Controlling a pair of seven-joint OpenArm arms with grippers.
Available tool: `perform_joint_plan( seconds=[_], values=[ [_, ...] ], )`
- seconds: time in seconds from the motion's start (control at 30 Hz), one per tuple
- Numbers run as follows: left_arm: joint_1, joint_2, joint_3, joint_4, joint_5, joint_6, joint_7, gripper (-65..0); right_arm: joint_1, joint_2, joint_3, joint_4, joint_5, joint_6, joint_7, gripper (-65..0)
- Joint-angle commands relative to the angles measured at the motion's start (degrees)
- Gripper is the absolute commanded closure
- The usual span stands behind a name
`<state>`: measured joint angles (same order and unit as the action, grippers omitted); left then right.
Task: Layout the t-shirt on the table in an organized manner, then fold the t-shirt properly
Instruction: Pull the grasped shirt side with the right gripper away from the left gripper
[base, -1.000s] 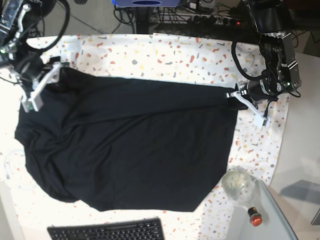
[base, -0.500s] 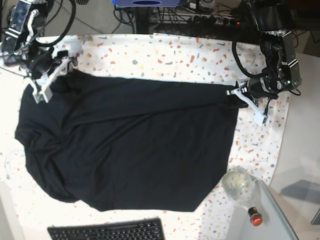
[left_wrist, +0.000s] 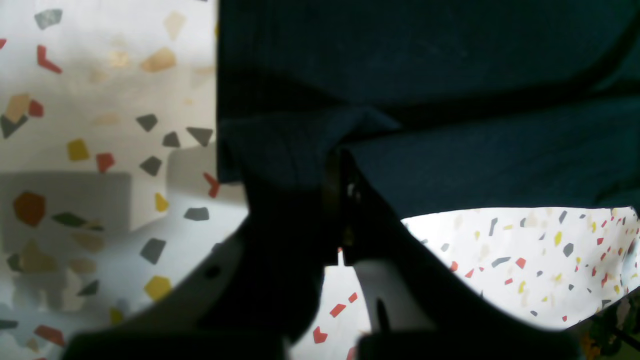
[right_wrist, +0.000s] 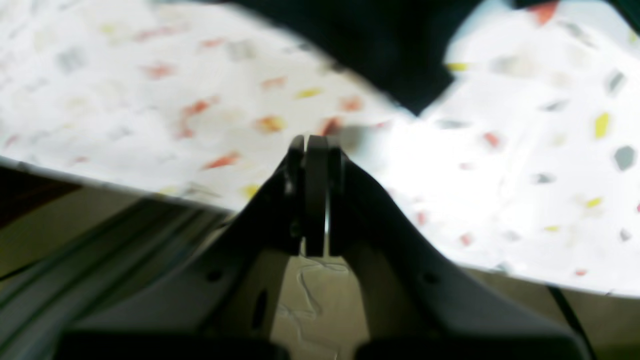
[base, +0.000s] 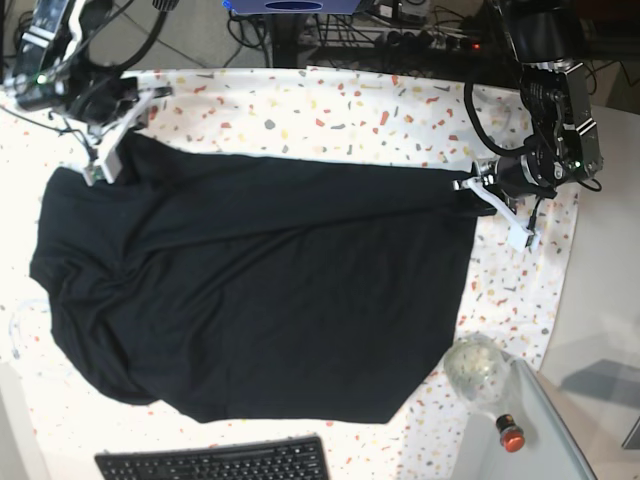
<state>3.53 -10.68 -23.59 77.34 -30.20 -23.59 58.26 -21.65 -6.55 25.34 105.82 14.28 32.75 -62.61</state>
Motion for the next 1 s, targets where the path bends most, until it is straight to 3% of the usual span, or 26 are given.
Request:
perform_joint_plan(
  seconds=[0.0,0.1,0.27,0.3,0.4,0.47,0.57,0.7,0.77,0.83,0.9,0.97],
  values=[
    [-0.7,-0.8,-0.2,1.0,-0.8,-0.2,-0.6,0.0,0.2,0.3,-1.1,1.7,0.5,0.1,0.9,0.0],
    [-0.8,-0.8,-0.2,1.0,-0.8,-0.2,-0.6,0.0,0.9,0.3,-1.5,2.0,0.2,-0.3,1.3,0.0],
    [-0.8,-0.8,-0.2,1.0,-0.8,-0.2,-0.6,0.0,3.1,0.5,4.7,1.4,0.2,-0.3,1.3,0.0],
    [-0.7,-0.8,-0.2,1.0,-0.8,-0.2,-0.6,0.0,3.3,0.6,5.2,0.6,0.2,-0.3,1.3,-2.1],
    [-0.7,-0.8,-0.2,1.0,-0.8,-0.2,-0.6,0.0,5.1,0.7,6.4,-2.9,0.2,-0.3,1.6,-24.6],
    [-0.7,-0.8,-0.2,1.0,-0.8,-0.2,-0.6,0.0,5.7,1.1,6.5,-6.0,0.2,-0.3,4.5,-29.1],
    [-0.7,-0.8,-0.2,1.0,-0.8,-0.2,-0.6,0.0,5.8,1.5,6.4,-10.2,0.2,-0.3,9.9,-28.1],
    [-0.7,-0.8,-0.2,0.9,-0.7,-0.2,-0.6,0.0,5.8,1.6,6.4,-13.6,0.2,-0.3,12.2,-26.7],
    [-0.7,-0.8,-0.2,0.9,-0.7,-0.2,-0.6,0.0,5.6,1.6,6.4,-13.5,0.3,-0.2,11.4,-17.4],
    [-0.7,-0.8,-0.2,0.9,-0.7,-0.2,-0.6,0.0,5.4,1.3,6.4,-12.9,0.4,0.1,9.9,0.0],
    [-0.7,-0.8,-0.2,0.9,-0.7,-0.2,-0.6,0.0,5.3,1.0,6.4,-11.7,0.5,0.5,7.7,0.0],
    [-0.7,-0.8,-0.2,0.9,-0.7,-0.2,-0.6,0.0,5.3,0.5,5.8,-10.7,0.5,3.0,4.8,0.0]
  ],
)
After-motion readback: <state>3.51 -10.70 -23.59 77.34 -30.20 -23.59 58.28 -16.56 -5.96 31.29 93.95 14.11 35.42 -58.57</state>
